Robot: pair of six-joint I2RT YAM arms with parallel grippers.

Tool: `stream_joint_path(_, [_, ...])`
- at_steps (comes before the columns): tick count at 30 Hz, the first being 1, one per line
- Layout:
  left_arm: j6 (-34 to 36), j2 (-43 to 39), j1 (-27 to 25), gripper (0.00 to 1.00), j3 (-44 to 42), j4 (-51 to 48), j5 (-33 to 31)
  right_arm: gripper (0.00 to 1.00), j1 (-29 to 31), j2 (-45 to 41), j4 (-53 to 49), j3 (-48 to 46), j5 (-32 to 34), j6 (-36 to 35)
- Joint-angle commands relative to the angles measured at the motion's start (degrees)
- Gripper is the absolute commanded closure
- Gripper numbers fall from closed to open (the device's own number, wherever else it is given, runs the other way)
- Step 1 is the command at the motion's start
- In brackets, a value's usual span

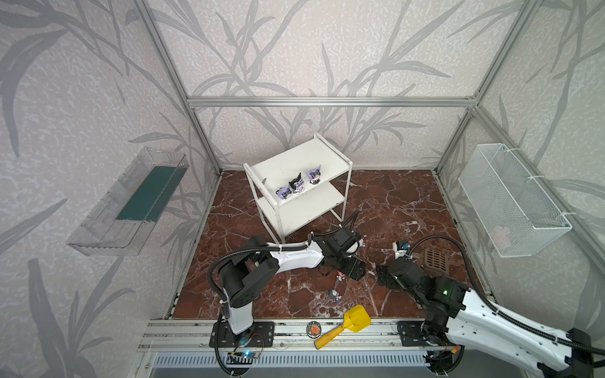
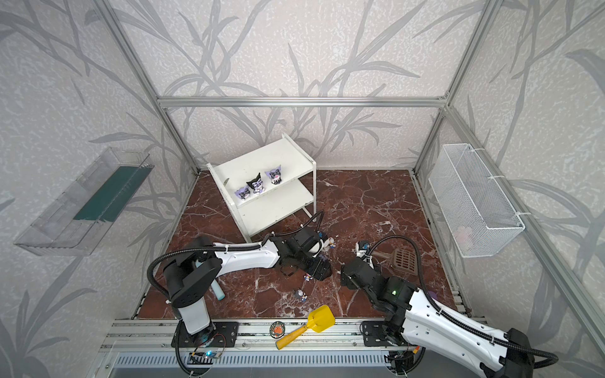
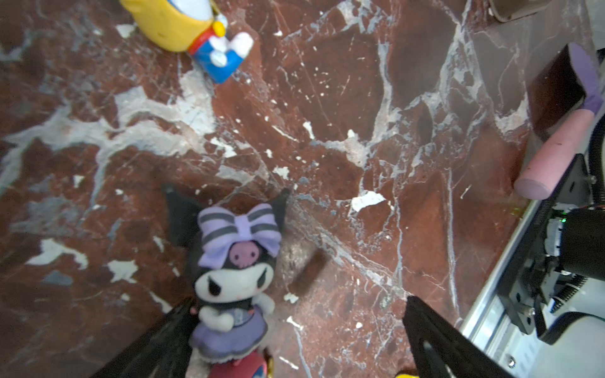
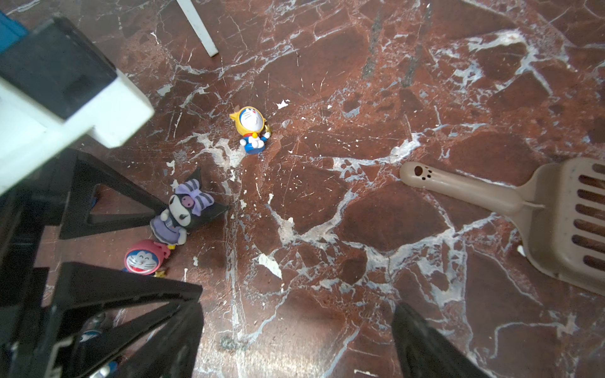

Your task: Place and organize the plastic toys onto the shelf

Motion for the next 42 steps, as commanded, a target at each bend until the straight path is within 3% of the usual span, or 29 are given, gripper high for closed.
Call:
stream_joint_path(1, [-1.96,-0.7,-1.88,0.01,1.94,1.91,3.27,0.09,-0.8,-0.09,-0.82,0.42,1.21,-0.51])
stream_joint_path(7, [-4.4,-1.56,-2.85,0.01,0.86,4.63,5.2,0.09,-4.65,1.84,0.83,0.66,-3.32,-2.48])
stream_joint_path(12, [-2.94,-6.44,-1.69,0.01,-0.56,2.44,0.01,0.09,-7.12,3.53,3.42,0.4,-6.89,-3.9])
stream_joint_path(18, [1.83,-12.39,1.06,0.01,0.06,-7.15,-5.21,0.1,-7.75,7.89,7.61,1.56,-9.59,-7.23])
stream_joint_path(21, [2.65,-15.91,2.54,0.01,-0.72,-10.37,-5.95,0.13,-8.85,12.11,10.6,2.71,-12.71,-13.12])
stream_joint_path(26, [3.42,-23.44,3.39,0.01,-2.13,-16.48,-8.01,0.18,-12.6,20.79,16.67,5.41,-27.48,-29.97])
stream_joint_path(30, [3.91,-31.25,3.63,0.01,-4.87,-20.0,-11.22,0.24,-13.87,26.8,17.34,9.59,-35.63,-37.57])
stream_joint_path(38, [6.61,-47.27,4.87,0.01,-8.1,-27.93,-12.35,0.22,-17.26,45.56,9.96,22.13,-42.51,-40.4])
stream_joint_path(42, [8.54,-52.92,5.39,0.01,-8.04,-32.36,-14.57,0.22,-17.49,48.85,9.98,22.89,-45.33,-40.5])
